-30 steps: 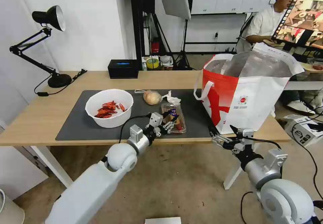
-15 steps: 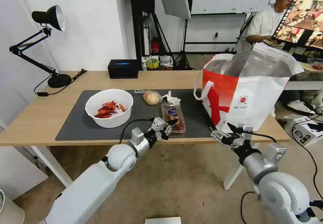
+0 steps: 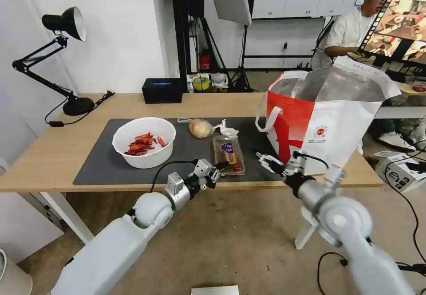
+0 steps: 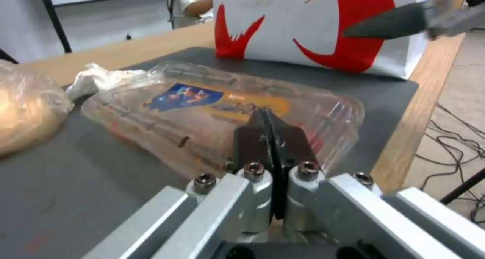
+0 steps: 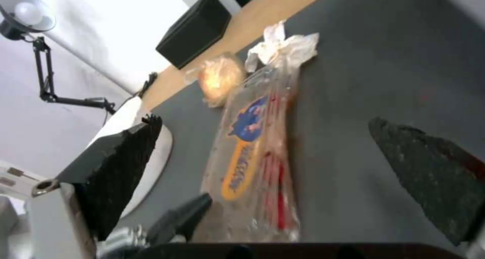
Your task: Pick up the trash from the table and place it into the takeout bag.
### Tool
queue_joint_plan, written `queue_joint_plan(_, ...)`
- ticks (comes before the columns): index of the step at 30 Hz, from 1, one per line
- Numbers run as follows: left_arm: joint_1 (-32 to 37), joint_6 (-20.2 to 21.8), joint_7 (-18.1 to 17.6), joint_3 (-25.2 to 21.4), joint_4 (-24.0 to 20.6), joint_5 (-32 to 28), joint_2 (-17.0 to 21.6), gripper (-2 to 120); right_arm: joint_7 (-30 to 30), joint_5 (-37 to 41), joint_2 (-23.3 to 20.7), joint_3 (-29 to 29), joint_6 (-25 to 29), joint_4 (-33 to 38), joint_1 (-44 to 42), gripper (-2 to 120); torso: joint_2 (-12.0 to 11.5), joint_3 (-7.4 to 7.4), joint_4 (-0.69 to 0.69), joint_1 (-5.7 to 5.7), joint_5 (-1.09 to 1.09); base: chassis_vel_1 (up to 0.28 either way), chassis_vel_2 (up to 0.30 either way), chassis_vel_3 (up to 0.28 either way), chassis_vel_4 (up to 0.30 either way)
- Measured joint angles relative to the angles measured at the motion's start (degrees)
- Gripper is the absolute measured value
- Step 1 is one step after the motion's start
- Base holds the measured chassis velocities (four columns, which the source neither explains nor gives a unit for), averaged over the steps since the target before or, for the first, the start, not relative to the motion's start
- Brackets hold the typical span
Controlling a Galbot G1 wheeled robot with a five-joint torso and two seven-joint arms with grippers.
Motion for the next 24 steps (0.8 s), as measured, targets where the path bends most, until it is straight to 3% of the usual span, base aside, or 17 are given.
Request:
queue_joint_plan(11, 0.23, -0.6, -0.05, 0.39, -0.34, -0.21, 0.41, 0, 6.98, 7.02, 1.57, -4.16, -5.2, -5.83, 9.27, 100, 0.0, 0.0, 0.0, 0.0, 0.0, 0.0, 0.0, 0.0, 0.0)
queue_joint_plan(24, -0.59, -0.85, -0.25, 1.17, -0.6, -0.63, 0.79, 0, 9.15, 10.95, 1.71, -5.53, -10.64, -10.23, 14.15, 100, 0.01, 0.0, -0.01, 0.0, 0.01, 0.0, 0.0, 0.0, 0.0)
